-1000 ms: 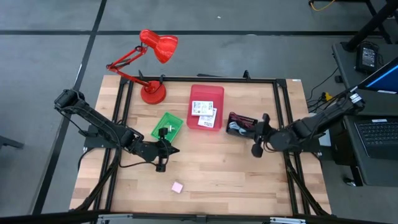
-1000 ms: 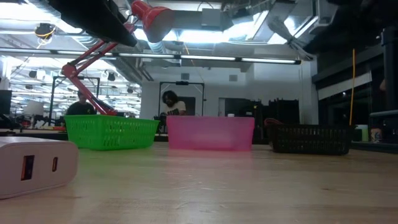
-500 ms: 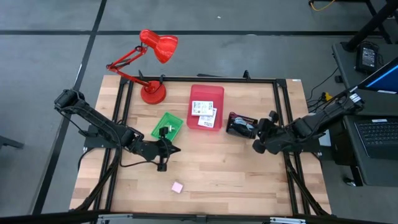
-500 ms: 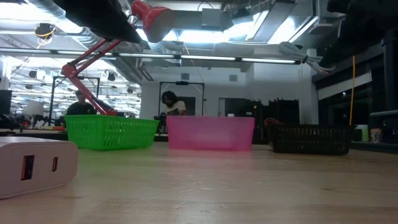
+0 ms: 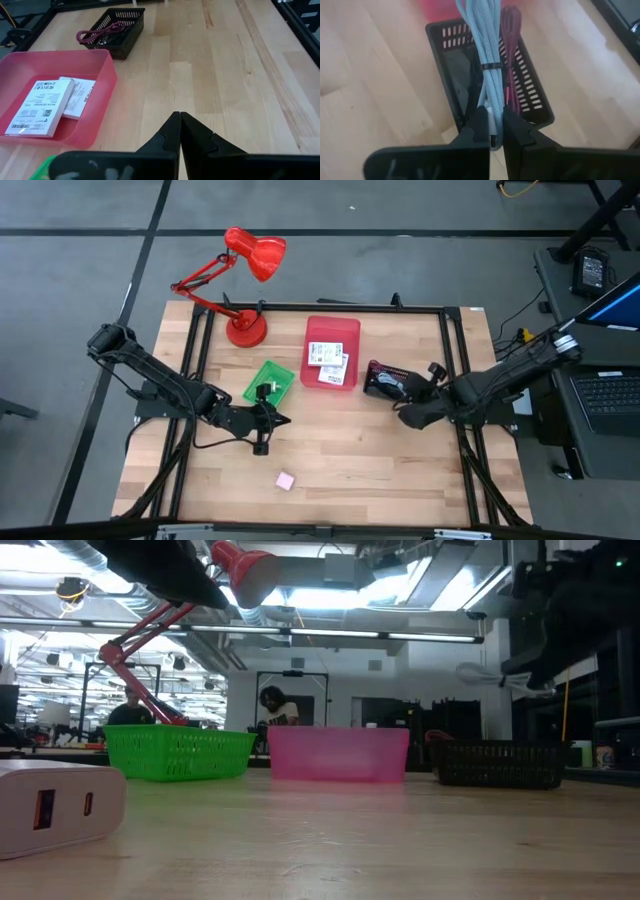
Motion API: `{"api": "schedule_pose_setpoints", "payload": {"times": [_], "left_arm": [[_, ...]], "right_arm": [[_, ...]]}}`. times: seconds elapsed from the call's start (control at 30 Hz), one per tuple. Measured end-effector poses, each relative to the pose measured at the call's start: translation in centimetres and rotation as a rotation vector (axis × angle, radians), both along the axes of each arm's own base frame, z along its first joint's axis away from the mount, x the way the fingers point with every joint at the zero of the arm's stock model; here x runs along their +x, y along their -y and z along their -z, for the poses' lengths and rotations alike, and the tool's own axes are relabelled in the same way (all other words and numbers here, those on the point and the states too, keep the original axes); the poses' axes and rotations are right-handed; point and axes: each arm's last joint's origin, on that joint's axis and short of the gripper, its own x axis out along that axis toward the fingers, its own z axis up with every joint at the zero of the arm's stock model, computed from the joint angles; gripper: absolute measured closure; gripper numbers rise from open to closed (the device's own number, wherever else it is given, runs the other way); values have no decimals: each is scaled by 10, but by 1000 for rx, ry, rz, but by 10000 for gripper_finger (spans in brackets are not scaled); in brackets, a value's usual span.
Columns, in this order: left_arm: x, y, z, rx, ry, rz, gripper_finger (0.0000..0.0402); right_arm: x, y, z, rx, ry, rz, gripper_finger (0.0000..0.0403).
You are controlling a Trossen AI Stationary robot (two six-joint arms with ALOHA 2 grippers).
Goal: Pick and place items into bin
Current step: Put the blue charger cable into the black bin, then put the pink charger adapter into the green bin
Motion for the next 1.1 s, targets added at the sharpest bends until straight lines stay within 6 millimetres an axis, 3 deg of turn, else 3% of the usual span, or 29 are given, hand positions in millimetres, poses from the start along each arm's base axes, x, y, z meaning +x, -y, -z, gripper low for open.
{"api": "schedule_pose_setpoints", "payload": {"times": [0.63,1.1], "left_arm": [[0,1,0,-8,-2,10,398],[0,1,0,-8,0,10,397]], "right_arm": [[29,8,36,-8,-189,78,391],[33,8,38,-10,-188,52,312]]}}
